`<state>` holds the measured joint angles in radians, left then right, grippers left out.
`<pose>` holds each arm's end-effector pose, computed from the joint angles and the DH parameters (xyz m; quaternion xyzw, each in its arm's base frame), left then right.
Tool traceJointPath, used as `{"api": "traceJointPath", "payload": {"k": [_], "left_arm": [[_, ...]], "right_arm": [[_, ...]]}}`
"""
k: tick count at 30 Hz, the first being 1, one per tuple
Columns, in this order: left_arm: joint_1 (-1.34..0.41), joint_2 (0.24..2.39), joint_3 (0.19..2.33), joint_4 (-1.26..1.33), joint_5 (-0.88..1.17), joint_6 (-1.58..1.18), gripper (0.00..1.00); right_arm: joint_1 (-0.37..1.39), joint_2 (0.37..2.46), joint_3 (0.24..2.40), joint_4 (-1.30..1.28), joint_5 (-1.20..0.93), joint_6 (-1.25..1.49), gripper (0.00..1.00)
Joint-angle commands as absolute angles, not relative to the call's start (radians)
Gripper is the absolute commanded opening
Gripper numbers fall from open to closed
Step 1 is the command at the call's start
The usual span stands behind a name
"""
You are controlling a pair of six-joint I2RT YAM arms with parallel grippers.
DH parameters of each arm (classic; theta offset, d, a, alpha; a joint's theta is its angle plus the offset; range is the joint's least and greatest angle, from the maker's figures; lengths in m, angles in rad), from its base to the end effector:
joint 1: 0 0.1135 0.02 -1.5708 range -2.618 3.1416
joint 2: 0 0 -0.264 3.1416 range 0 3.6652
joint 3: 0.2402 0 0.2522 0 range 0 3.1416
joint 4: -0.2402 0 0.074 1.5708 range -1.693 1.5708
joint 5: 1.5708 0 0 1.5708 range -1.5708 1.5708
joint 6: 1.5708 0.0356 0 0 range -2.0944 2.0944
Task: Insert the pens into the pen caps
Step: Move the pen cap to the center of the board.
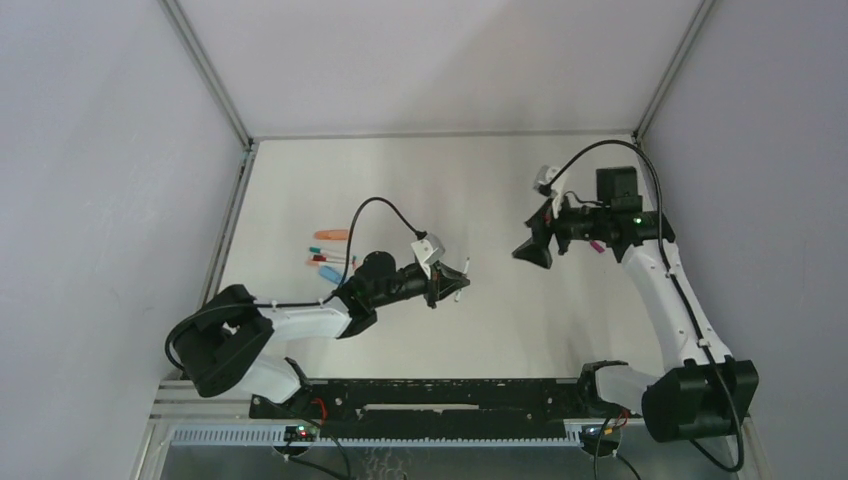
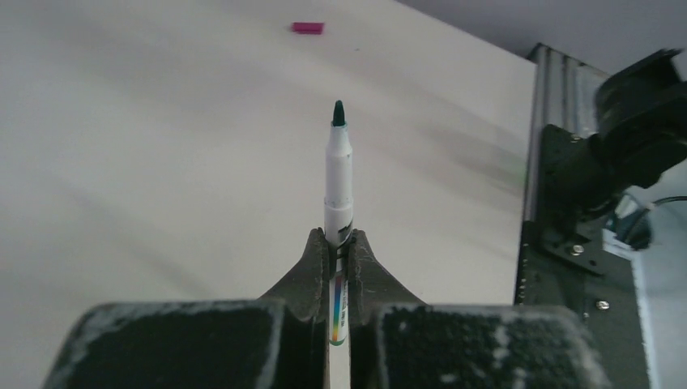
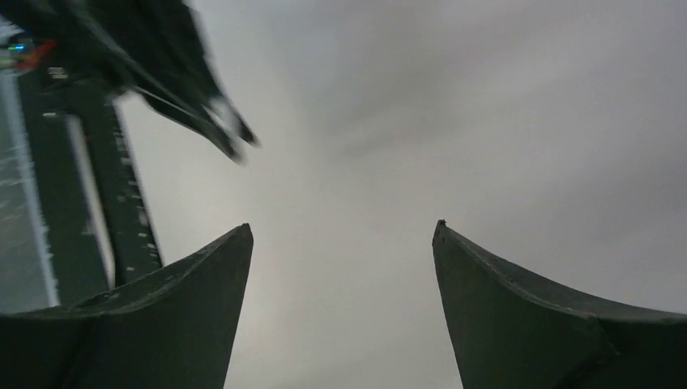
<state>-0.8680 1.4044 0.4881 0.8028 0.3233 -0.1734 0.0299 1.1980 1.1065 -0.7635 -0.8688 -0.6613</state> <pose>0.1724 -0.2210 0.2038 0.3514 0.6559 -0.4311 0.5103 0.2360 0.0343 0.3235 -0.4265 0.7495 0.2761 0.4245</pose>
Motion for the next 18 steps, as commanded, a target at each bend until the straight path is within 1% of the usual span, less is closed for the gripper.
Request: {"api": "traceJointPath", "payload": {"k": [1, 4, 9, 14, 18], "left_arm": [[-0.866, 1.453, 0.579, 0.886, 0.477, -0.276, 0.0], [-0.872, 1.466, 0.58, 0.931, 0.496, -0.302, 0.0], [-0.877, 1.509, 0.591, 1.004, 0.518, -0.344, 0.0], [-0.876, 1.542, 0.601, 1.051, 0.53, -0.372, 0.0], [-0.877, 1.543, 0.601, 1.059, 0.523, -0.374, 0.0]], "right_arm": [[0.192, 1.199, 1.094, -0.678, -1.065, -0.676, 0.89], [0.237, 1.217, 1.072, -0.622, -1.129, -0.571, 0.86], [0.266, 1.22, 1.006, -0.515, -1.192, -0.442, 0.75], [0.302, 1.236, 0.968, -0.438, -1.189, -0.35, 0.7], [0.338, 1.265, 0.968, -0.429, -1.175, -0.332, 0.65]]}}
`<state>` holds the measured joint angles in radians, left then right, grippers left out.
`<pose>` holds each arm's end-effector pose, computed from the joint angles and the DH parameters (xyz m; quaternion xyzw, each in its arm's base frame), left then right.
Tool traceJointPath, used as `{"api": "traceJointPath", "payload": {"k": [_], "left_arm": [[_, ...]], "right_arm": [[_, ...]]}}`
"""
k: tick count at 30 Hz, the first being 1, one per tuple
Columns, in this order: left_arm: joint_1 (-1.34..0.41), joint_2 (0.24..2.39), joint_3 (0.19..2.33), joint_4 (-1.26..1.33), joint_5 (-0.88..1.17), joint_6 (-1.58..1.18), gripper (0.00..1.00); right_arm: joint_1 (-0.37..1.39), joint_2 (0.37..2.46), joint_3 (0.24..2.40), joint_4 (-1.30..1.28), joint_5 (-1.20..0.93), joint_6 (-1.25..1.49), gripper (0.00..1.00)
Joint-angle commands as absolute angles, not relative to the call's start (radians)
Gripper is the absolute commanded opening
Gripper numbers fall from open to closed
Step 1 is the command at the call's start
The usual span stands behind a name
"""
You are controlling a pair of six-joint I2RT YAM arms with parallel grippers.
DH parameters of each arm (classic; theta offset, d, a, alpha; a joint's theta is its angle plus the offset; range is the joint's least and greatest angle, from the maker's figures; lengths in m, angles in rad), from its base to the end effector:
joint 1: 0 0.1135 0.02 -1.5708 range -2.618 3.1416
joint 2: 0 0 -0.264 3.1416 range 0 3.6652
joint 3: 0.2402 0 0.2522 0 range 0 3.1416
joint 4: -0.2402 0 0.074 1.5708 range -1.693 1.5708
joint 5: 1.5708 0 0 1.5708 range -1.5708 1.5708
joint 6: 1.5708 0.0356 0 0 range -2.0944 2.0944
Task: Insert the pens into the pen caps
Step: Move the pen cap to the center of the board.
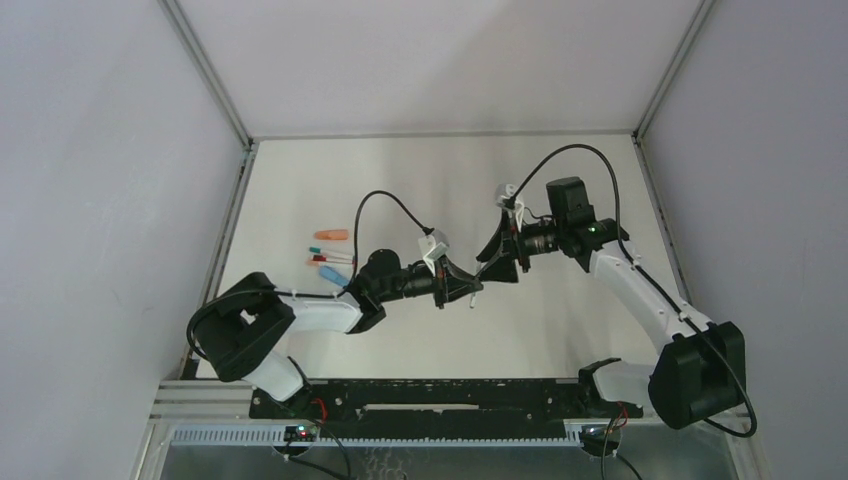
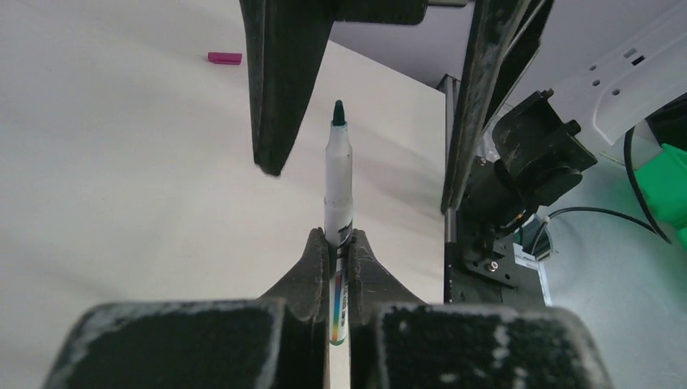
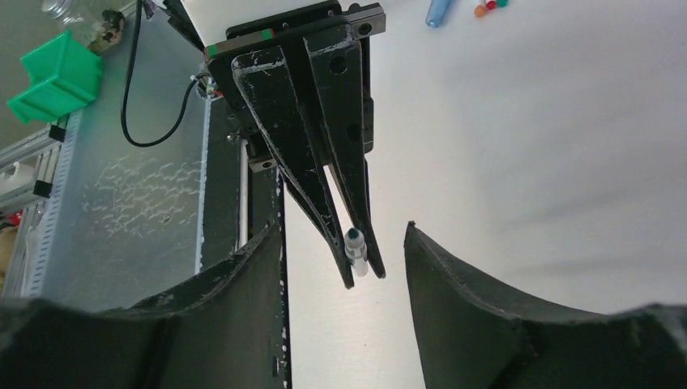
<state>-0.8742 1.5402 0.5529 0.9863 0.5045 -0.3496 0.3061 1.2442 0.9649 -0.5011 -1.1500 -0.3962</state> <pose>0.1806 -0.2428 0.2059 0.3480 0.6159 -0.5377 0.4588 0.2288 0.1064 0.2914 -0.4630 0.6552 0.4869 0.3454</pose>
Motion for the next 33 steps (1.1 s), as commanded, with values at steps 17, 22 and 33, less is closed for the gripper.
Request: {"api": "traceJointPath", "payload": {"k": [17, 22, 33], "left_arm": [[-0.872, 1.5, 0.534, 1.104, 0.468, -0.369, 0.5], [-0.84, 1.439, 0.455, 1.098, 0.408, -0.324, 0.55], [-0.805, 1.366, 0.349, 1.1, 0.288, -0.273, 0.55]], "right_arm": [[0.306, 1.249, 0.968, -0.436, -1.16, -0.365, 0.0], [0.148, 1.169, 0.955, -0.443, -0.873, -0.41, 0.0], [-0.113, 1.212, 0.888, -0.184, -0.174, -0.586, 0.0]]}}
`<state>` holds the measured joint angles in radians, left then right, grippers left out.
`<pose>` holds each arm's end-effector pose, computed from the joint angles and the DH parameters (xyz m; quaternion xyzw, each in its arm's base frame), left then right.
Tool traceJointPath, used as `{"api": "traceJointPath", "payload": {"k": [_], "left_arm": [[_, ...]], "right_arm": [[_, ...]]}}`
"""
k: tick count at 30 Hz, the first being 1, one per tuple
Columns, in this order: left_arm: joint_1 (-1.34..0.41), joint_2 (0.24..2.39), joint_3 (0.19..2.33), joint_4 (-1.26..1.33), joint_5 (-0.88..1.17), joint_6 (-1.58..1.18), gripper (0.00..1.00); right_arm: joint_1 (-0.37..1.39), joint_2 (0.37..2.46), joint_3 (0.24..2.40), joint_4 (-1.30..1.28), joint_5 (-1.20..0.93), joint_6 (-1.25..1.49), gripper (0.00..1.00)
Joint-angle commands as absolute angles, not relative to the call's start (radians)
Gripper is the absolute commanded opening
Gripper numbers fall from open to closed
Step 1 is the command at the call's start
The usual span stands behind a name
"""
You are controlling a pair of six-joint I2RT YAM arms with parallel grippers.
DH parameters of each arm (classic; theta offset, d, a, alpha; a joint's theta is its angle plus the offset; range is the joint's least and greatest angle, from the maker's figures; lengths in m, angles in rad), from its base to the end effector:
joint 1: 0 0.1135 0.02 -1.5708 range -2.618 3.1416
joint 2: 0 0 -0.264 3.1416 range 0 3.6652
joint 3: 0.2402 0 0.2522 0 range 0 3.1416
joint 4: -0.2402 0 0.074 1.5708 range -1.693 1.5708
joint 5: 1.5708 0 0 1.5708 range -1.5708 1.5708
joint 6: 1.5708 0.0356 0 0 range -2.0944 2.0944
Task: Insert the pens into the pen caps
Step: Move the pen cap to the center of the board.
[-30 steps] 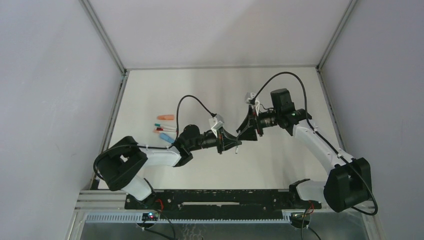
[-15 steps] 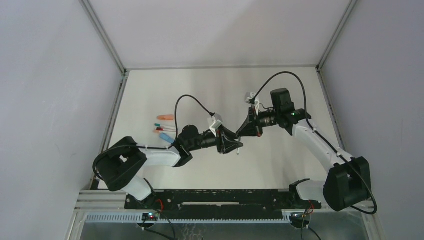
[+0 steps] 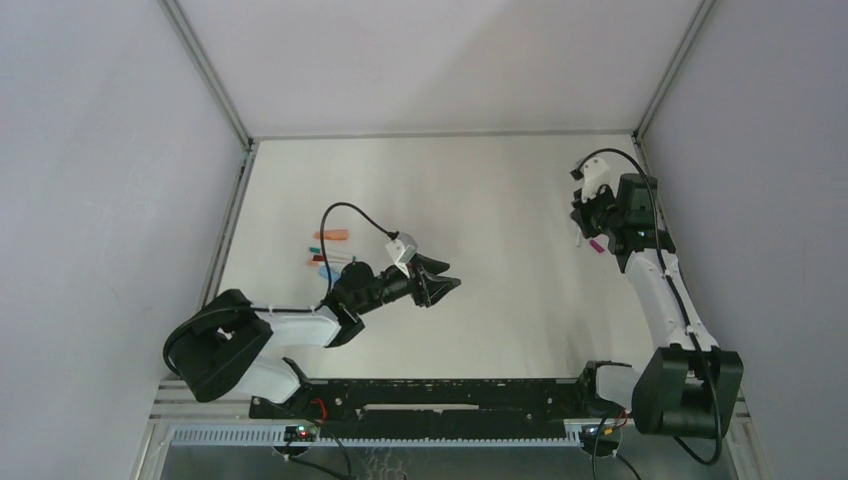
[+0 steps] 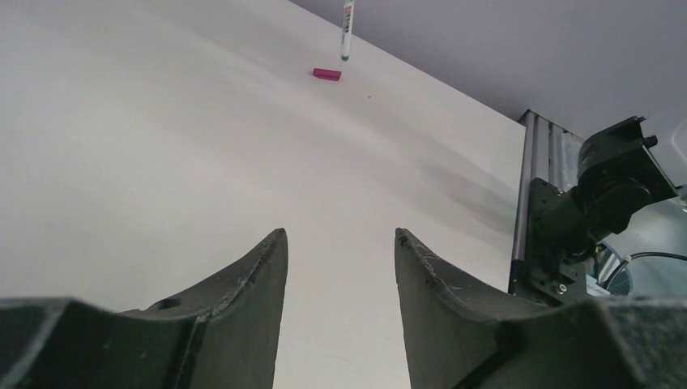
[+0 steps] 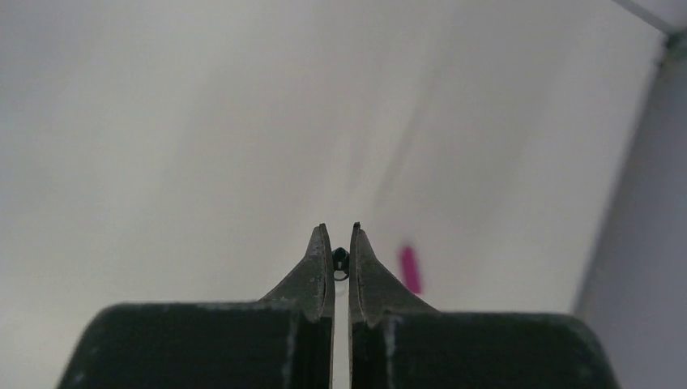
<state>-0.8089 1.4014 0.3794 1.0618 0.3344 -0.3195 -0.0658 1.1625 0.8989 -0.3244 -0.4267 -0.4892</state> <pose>0.1724 -0.1976 0.2003 0.2820 0.6338 -0.4776 0.5391 0.2563 -0.0021 0.2909 -0.2787 0.8215 0.0532 0.4947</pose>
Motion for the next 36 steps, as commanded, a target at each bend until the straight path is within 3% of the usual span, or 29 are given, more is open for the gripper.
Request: {"api": "traceJointPath", "payload": {"k": [1, 7, 16, 36], "left_arm": [[-0.805, 1.363, 0.344, 1.1, 0.287, -0.27, 0.55], [-0.798, 1.354, 0.329, 1.101, 0.291, -0.261, 0.55], [-0.793, 1.355, 0.325, 1.114, 0.303, -0.264, 0.55], [-0.793, 1.364, 0.331, 1.115, 0.309, -0.267, 0.55]], "right_arm": [[-0.127, 1.231, 0.889, -0.154, -0.151, -0.6, 0.0], [-0.153, 1.337, 0.914, -0.068, -0.062, -0.665, 0.0], [-0.192, 1.463, 0.978, -0.117, -0.171, -0.64, 0.0], [-0.181, 1.54, 1.006, -0.145, -0.248, -0.671, 0.0]]}}
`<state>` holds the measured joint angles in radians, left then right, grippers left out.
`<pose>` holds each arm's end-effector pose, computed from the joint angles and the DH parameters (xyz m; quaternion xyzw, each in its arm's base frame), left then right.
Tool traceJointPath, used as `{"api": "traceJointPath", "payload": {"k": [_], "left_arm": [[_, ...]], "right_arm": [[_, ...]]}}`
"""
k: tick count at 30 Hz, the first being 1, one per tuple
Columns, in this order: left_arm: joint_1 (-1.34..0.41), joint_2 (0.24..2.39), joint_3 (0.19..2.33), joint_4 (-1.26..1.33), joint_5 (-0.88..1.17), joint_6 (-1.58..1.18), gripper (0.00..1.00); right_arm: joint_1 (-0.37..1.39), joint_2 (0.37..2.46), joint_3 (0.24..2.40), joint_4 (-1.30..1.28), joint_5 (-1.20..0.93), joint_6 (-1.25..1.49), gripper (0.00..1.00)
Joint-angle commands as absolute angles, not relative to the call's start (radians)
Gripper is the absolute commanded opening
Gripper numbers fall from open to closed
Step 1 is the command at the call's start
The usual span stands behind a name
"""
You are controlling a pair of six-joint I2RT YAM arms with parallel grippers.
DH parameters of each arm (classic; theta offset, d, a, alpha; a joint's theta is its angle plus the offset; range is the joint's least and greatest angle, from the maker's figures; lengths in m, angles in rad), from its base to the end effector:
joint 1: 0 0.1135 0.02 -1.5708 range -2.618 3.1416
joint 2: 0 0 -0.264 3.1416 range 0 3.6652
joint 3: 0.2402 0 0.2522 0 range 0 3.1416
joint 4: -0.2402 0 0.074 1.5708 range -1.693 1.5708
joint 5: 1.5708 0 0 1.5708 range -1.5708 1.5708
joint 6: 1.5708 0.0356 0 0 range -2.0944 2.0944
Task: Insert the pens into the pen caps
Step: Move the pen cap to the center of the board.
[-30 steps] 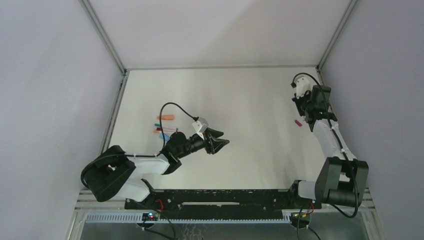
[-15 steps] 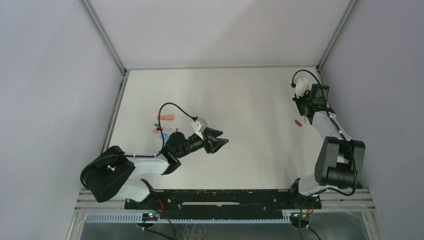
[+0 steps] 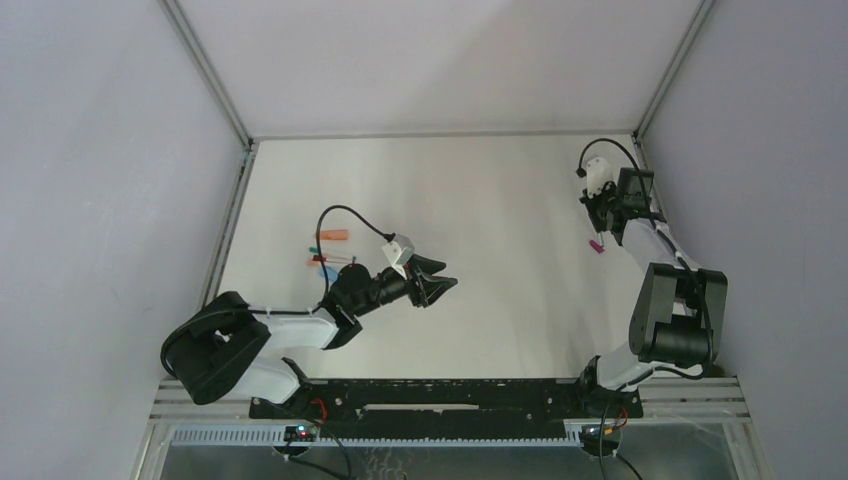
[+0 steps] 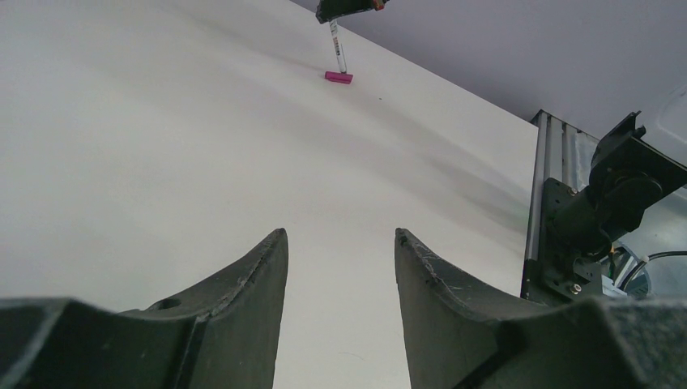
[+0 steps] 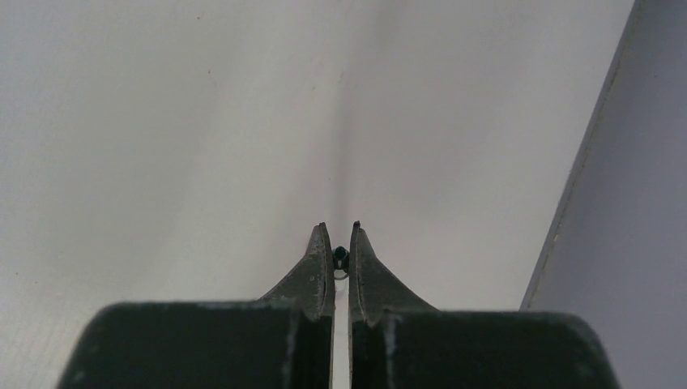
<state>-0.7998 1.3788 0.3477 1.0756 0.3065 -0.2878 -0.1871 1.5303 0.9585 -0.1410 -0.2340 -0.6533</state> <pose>0.1699 -0.1902 0.1981 0.2797 0.6329 -0.4598 0.5566 0.3257 -0.0533 0.2241 -0.2559 0.8675 -0.0716 0.4205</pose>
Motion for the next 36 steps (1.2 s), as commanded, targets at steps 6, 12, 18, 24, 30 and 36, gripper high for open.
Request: {"api": "traceJointPath", "payload": {"k": [6, 12, 18, 24, 30, 36], "left_arm": [[-0.793, 1.363, 0.331, 1.115, 0.309, -0.267, 0.55], [-0.793, 1.363, 0.33, 1.117, 0.309, -0.267, 0.55], [-0.792, 1.362, 0.328, 1.117, 0.308, -0.267, 0.55], [-0.793, 1.362, 0.328, 1.117, 0.308, -0.267, 0.55], [-0.792, 1.361, 0.326, 1.117, 0.308, -0.267, 0.55], [-0.792, 1.358, 0.322, 1.117, 0.307, -0.265, 0.55]], "right_arm": [[-0.181, 1.543, 1.006, -0.171, -0.278, -0.673, 0.0], [-0.179, 1.54, 1.006, -0.194, -0.317, -0.669, 0.0], [-0.146, 1.534, 1.006, -0.209, -0.318, -0.668, 0.0], [-0.129, 1.508, 1.006, -0.26, -0.345, -0.646, 0.0], [-0.098, 1.493, 1.006, -0.318, -0.342, -0.641, 0.0], [-0.094, 1.489, 1.006, -0.351, -0.302, -0.639, 0.0]]}}
